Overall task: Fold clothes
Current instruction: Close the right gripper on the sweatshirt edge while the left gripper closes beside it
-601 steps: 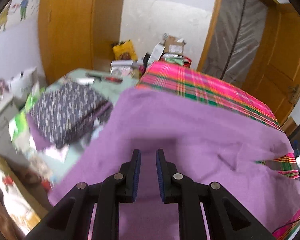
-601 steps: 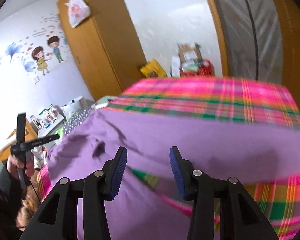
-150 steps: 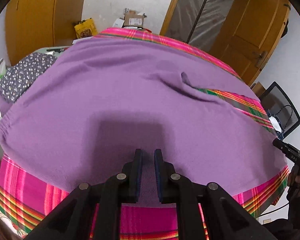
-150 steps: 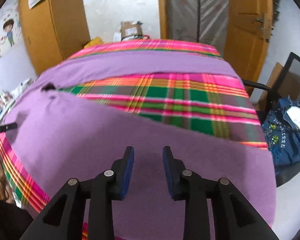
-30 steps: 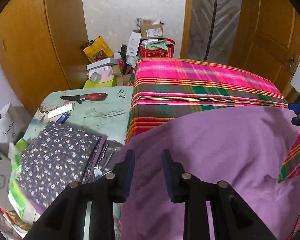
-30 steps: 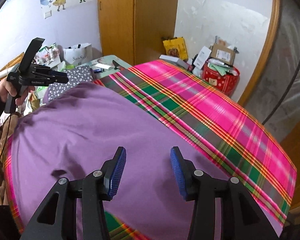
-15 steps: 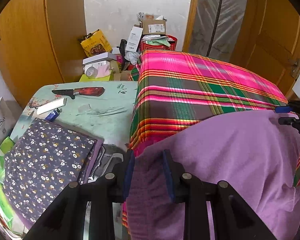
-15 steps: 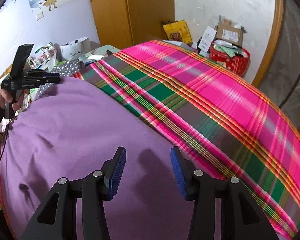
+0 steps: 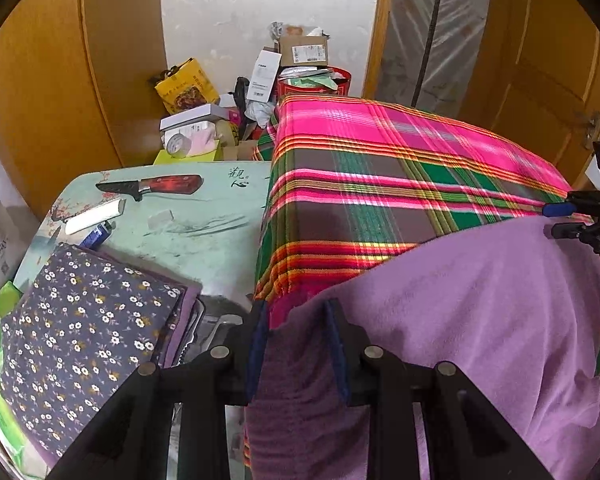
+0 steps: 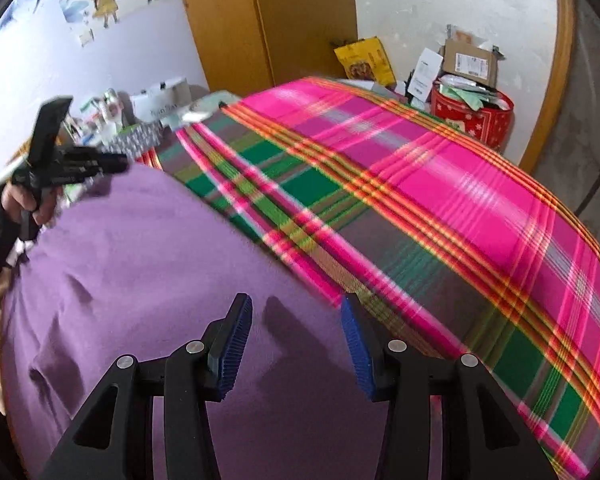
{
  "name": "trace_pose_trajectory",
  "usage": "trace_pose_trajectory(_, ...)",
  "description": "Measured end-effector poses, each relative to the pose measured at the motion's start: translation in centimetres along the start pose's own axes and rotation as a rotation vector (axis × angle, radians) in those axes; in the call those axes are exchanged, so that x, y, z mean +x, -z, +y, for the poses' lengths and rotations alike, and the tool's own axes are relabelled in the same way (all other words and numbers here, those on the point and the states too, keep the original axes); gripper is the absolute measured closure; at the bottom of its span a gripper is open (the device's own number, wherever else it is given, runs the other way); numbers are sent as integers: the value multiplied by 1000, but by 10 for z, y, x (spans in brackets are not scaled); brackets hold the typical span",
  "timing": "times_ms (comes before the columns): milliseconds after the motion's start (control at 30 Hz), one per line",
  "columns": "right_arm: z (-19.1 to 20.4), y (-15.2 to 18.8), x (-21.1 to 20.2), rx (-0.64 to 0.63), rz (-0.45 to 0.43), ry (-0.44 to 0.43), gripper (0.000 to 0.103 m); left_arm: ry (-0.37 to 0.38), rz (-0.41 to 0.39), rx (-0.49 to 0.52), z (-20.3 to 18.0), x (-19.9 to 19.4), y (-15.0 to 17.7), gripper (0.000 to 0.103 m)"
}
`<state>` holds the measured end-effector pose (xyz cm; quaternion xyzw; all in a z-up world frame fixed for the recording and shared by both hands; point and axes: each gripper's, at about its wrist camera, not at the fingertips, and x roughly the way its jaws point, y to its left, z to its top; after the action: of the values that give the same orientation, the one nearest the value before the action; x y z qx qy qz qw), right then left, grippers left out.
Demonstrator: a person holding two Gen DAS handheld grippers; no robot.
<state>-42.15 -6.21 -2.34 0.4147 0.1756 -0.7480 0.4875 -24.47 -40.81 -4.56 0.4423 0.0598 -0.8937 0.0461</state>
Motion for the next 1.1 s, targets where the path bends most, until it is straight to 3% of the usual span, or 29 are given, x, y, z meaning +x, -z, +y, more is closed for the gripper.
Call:
trace_pose_trajectory(333, 4, 1, 10, -64, 48, -29, 56, 16, -1, 24, -3, 6, -1, 76)
trace_pose_trajectory(367, 5, 1, 11, -70, 49, -31, 59, 17, -5, 31, -4, 5, -1, 77)
trace_pose_trajectory(433, 6, 1, 11, -78, 52, -22, 81, 14, -13, 48, -7, 4, 0, 88)
trace_pose_trajectory(500, 7, 1, 11, -86, 53, -13, 91, 5, -19, 70, -11, 4, 1, 97)
trace_pose_trajectory(600, 13, 2, 10, -108, 49, 11, 97, -13, -26, 94, -17, 2, 1, 100)
trace_pose_trajectory(833, 29, 0, -18, -135, -20, 68, 98, -19, -111, 92, -20, -32, 0, 100)
trace_pose_trajectory(1100, 71, 12, -86, -173, -141, 115, 98, -5, -238, 71, -34, -101, 13, 100)
